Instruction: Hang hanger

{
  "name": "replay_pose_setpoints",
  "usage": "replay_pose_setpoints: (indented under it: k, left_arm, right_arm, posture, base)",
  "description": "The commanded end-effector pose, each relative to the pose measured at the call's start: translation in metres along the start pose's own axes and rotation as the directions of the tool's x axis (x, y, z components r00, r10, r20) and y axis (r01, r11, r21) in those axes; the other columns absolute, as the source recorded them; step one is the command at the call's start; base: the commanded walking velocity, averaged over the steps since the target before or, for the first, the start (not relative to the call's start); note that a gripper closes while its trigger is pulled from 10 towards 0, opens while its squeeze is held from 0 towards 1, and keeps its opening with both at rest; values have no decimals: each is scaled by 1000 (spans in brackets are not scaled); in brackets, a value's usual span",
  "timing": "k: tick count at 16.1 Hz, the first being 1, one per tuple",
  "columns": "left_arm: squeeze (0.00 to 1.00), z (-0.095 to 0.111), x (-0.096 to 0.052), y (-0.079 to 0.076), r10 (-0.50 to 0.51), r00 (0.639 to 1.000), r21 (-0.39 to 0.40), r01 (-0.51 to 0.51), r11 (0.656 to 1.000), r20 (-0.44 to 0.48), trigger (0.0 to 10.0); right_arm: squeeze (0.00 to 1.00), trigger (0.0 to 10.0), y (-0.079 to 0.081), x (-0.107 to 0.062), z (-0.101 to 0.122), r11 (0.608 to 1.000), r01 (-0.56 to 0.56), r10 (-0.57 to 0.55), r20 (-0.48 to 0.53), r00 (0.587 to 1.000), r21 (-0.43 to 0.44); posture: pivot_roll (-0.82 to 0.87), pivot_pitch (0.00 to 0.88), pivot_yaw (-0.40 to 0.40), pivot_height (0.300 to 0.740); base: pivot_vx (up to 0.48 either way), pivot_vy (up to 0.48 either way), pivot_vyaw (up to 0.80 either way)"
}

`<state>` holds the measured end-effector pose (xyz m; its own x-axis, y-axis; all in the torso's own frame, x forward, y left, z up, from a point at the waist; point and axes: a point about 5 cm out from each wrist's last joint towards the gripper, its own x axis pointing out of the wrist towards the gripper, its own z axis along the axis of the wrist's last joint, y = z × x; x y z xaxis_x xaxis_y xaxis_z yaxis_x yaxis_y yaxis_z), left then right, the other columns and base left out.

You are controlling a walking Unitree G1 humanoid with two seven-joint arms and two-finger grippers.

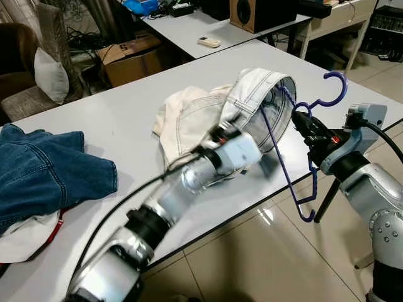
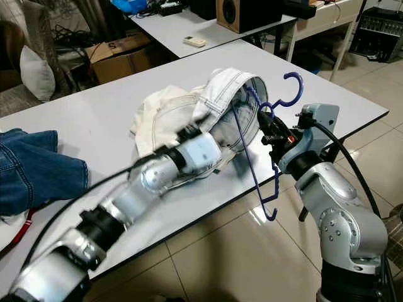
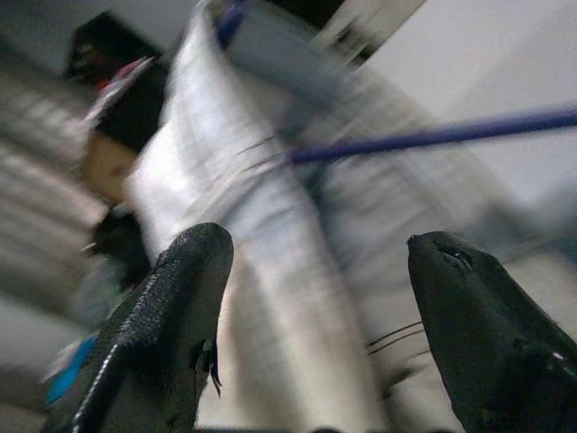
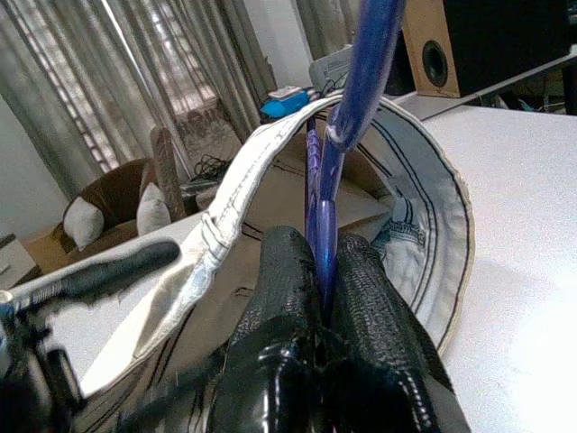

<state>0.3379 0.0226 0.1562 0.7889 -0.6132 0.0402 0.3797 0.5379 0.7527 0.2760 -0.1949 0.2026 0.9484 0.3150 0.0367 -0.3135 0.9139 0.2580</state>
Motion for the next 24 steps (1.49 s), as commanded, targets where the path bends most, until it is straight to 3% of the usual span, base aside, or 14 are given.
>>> replay_pose_setpoints:
  k: [1,3,6,9,10,11,14,16,18,21,24]
  left_arm:
    - [0,-12,-2,14,81,995,18,-80,997,-52,10000]
    - [0,-20,-4,28,164,983,20,-162,987,-83,10000]
    - [0,-31,-6,33,184,974,31,-182,983,-132,10000]
    - [0,-26,-6,40,210,973,-2,-211,978,-95,10000]
    - [0,-23,-5,41,204,976,-14,-205,979,-75,3020]
    - [0,-20,-5,41,193,980,-18,-194,981,-58,39]
    - [0,-24,-4,36,133,988,-36,-136,990,-72,0]
    - [0,-22,-2,27,33,998,-81,-37,996,-55,0]
    - [0,-28,-2,18,-60,992,-97,50,994,-107,0]
    - [0,-28,0,25,-20,992,-86,9,996,-124,0]
    - [0,-27,2,31,-2,993,-129,-14,992,-119,0]
  right_arm:
    - [0,10000,10,1,9,999,-37,37,42,998,-5]
    - [0,10000,11,-1,9,999,-34,33,43,999,2]
    - [0,10000,13,-2,7,999,-31,30,43,999,12]
    - [0,10000,14,-2,7,999,-32,32,37,999,14]
    - [0,10000,14,-2,6,999,-32,32,36,999,16]
    - [0,10000,15,-2,5,999,-33,32,33,999,17]
    - [0,10000,15,-2,4,999,-32,31,31,999,22]
    - [0,10000,16,-2,4,999,-31,31,31,999,23]
    - [0,10000,16,-2,3,999,-32,31,31,999,25]
    - [0,10000,17,-2,3,999,-38,37,30,999,26]
    - [0,10000,18,-1,2,999,-40,39,29,999,25]
  posture:
    - [-252,0,162,740]
    - [-252,0,163,740]
    - [-252,0,161,740]
    - [-247,0,158,740]
    - [-244,0,158,740]
    - [-244,0,158,740]
    - [-244,0,165,740]
    - [-243,0,168,740]
    - [-243,0,172,740]
    - [-242,0,174,740]
    - [-241,0,176,740]
  base:
    - [0,0,0]
    - [0,0,0]
    - [0,0,0]
    - [0,0,0]
    - [0,0,0]
    - [0,0,0]
    - [0,0,0]
    - [0,0,0]
    - [0,0,0]
    - [0,0,0]
    - [0,0,0]
